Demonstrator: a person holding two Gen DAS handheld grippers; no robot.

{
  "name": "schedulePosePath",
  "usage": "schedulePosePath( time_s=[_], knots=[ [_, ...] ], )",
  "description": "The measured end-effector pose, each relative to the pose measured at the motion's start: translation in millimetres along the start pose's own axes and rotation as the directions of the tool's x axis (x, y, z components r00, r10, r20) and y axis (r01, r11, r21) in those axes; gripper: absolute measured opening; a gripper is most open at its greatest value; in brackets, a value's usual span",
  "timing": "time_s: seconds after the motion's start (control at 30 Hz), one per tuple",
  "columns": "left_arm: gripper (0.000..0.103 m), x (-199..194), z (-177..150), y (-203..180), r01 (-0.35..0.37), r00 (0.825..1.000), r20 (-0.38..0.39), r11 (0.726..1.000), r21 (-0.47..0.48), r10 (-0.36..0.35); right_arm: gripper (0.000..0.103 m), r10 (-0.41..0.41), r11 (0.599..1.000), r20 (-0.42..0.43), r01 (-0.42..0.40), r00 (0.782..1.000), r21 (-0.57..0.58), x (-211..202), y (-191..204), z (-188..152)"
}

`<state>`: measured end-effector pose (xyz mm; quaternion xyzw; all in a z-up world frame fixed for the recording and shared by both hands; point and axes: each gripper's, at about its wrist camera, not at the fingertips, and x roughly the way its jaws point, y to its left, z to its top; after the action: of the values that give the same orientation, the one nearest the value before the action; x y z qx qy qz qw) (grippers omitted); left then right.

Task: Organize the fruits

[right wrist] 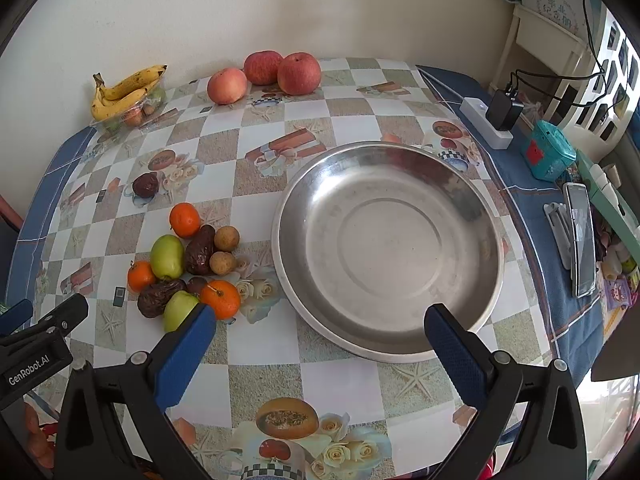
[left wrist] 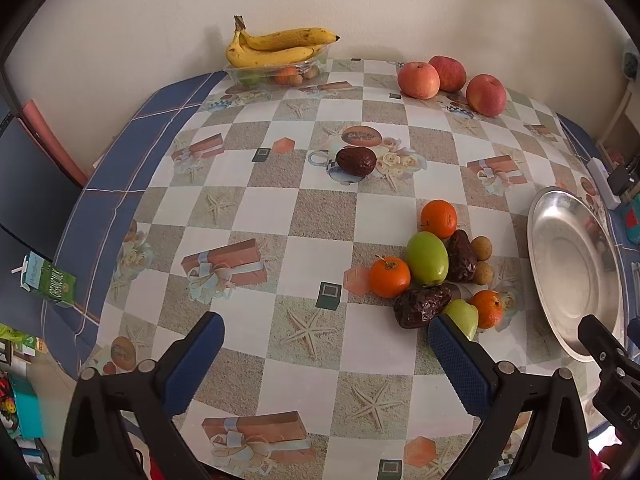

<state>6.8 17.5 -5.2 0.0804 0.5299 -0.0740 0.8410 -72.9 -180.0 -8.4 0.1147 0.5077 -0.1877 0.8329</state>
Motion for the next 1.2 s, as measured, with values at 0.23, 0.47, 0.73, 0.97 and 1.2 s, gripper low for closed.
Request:
schedulePosePath(
  time_s=[0.23,0.47,0.73,0.97,1.2],
  knots=[
    [0.103,1.4,-1.5,0.1,-0.002,1.0,-0.004,1.0,0.0,0.002,0.103,0.001,1.0,-0.002,-0.001,1.0,-0.001,0.5,-0.1,-0.6],
    [0.103,1.4,-1.5,0.5,-0.001,1.0,-0.007,1.0,0.0,0.001,0.103,0.0,1.0,-0.002,0.0,1.0,-0.002,0.9,1.3,-1.3],
    [0.103,2.2,-1.9,-0.6,0.001,1.0,-0.011,1.0,0.001,-0.001,0.103,0.0,1.0,-0.002,0.0,1.0,-0.001,1.3,1.1,-1.7],
    [0.103,2.0,-1.9,-1.2,0.002,1.0,-0.012,1.0,0.001,-0.002,0.103,-0.001,1.0,-0.002,0.001,1.0,-0.001,1.3,1.9,-2.0],
    [0.103,1.7,-1.3,-2.0,0.002,1.0,-0.013,1.0,0.001,-0.002,0.103,0.0,1.0,-0.003,0.0,1.0,-0.001,1.6,1.9,-2.2]
  ],
)
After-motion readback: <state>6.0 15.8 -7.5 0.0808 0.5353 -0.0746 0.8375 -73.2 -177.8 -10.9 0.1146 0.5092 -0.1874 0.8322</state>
